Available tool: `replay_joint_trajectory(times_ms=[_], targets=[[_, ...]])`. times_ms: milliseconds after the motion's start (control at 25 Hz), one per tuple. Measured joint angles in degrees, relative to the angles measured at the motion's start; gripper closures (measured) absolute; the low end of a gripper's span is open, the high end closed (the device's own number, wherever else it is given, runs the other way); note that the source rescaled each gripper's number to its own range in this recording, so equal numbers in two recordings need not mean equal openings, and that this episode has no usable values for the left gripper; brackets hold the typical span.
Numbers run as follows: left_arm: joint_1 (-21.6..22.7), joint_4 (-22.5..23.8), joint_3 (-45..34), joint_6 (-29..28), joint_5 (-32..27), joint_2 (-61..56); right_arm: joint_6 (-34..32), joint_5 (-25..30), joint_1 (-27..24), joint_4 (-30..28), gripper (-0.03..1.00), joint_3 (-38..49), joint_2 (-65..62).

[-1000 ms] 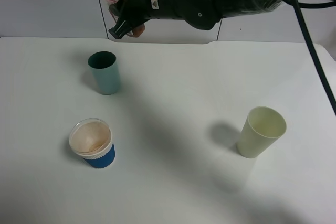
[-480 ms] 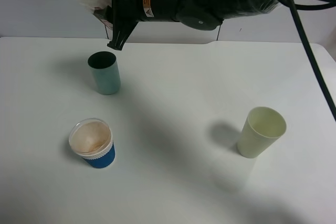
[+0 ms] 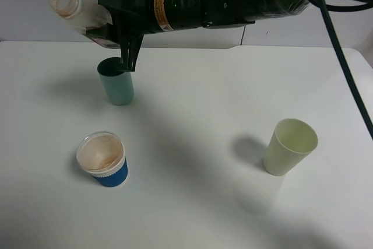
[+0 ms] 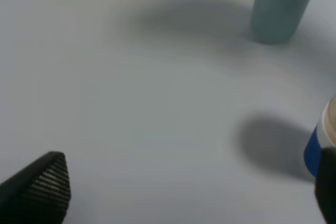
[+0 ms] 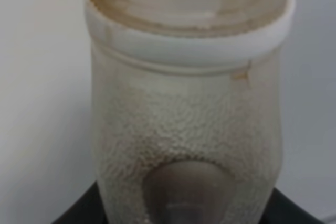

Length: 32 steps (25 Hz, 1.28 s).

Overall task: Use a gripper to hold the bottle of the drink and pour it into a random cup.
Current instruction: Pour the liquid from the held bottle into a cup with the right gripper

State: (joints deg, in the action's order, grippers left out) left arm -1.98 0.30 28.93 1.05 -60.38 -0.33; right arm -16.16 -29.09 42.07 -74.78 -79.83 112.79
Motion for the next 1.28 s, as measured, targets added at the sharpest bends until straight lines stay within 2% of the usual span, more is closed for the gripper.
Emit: replay_joint_trajectory(times_ms=[120, 200, 360, 480, 1280], targets=[[0.0, 0.0, 0.0, 0.0, 0.0, 0.0, -5.8, -3.2, 0.0, -6.4, 0.96, 0.0, 0.0], [0.0, 0.0, 0.0, 0.0, 0.0, 0.0, -7.3, -4.4, 0.0, -10.5, 0.96, 0.0, 0.0], [0.0, 0.0, 0.0, 0.0, 0.0, 0.0, -7.8, -5.1, 0.0, -18.7, 0.96, 0.0, 0.0], [0.0, 0.0, 0.0, 0.0, 0.0, 0.0, -7.9, -5.8, 0.0, -22.7, 0.96, 0.0, 0.0], [0.0, 0.0, 0.0, 0.0, 0.0, 0.0, -6.5, -2.6, 0.2, -25.5, 0.96, 0.0, 0.0]])
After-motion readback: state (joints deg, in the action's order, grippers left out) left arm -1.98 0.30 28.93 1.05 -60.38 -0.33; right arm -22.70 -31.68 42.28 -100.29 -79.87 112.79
